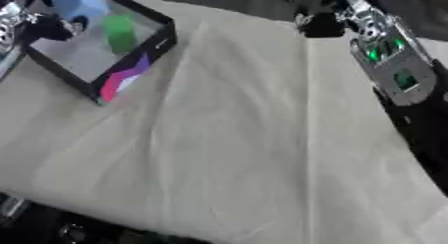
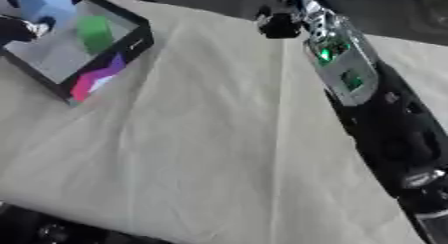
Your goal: Pick up the objects with one hand, pass them to the other hand, and then place them into the box on the other side of the table.
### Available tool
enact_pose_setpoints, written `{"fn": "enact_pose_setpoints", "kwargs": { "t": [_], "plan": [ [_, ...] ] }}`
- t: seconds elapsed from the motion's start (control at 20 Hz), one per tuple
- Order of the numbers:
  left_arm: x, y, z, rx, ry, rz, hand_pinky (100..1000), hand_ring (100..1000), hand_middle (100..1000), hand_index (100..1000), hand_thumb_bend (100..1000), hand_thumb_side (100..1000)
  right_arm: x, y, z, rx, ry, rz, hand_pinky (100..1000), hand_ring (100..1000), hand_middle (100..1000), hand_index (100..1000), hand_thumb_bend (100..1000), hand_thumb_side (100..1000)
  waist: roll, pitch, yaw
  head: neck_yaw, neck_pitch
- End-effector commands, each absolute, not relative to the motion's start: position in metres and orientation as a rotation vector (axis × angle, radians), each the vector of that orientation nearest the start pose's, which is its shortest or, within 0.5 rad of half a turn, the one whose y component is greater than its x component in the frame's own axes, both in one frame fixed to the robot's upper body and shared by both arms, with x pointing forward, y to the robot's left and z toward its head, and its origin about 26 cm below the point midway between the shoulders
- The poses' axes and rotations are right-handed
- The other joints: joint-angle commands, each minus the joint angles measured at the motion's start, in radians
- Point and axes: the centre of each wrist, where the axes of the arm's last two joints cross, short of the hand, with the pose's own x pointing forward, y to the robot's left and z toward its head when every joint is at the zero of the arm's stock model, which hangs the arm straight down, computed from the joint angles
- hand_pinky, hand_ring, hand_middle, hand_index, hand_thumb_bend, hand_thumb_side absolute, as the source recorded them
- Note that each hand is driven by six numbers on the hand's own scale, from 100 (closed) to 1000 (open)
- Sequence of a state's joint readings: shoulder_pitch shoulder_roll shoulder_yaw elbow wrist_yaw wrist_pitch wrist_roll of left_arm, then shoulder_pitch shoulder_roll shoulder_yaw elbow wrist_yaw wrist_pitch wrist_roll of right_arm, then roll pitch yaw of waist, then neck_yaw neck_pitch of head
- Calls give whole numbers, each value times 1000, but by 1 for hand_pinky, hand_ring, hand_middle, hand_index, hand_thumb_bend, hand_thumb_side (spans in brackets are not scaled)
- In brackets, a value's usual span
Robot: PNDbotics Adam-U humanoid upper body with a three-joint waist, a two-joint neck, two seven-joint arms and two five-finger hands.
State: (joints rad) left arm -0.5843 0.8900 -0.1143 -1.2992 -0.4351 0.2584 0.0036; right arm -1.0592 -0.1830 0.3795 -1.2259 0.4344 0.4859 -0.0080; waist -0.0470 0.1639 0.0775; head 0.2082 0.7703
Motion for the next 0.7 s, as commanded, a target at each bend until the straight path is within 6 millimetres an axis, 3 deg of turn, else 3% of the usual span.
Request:
{"fn": "enact_pose_setpoints", "kwargs": {
  "t": [0.05, 0.25, 0.45, 0.6, 0.7],
  "plan": [
    [388, 435, 241, 1300, -1365, -735, 832, 543, 295, 407, 264, 100, 431, -90, 278, -649, -1824, 823, 838, 789, 788, 850, 100, 177, 1, 6, -5, 12, -18],
    [398, 445, 235, 1326, -1326, -715, 837, 554, 332, 449, 293, 100, 431, -96, 287, -667, -1834, 794, 838, 786, 788, 850, 100, 172, -9, 20, -14, 20, -42],
    [405, 451, 228, 1352, -1280, -708, 856, 594, 436, 545, 371, 100, 429, -99, 292, -675, -1848, 772, 836, 782, 787, 849, 100, 170, -13, 26, -17, 27, -65],
    [408, 455, 223, 1366, -1208, -730, 884, 671, 528, 707, 447, 100, 429, -100, 294, -678, -1852, 764, 836, 781, 786, 850, 100, 176, -15, 29, -17, 33, -77],
    [410, 455, 222, 1391, -1162, -757, 905, 751, 623, 839, 594, 100, 428, -101, 295, -682, -1857, 753, 835, 767, 785, 852, 100, 184, -15, 30, -17, 33, -79]
  ]
}}
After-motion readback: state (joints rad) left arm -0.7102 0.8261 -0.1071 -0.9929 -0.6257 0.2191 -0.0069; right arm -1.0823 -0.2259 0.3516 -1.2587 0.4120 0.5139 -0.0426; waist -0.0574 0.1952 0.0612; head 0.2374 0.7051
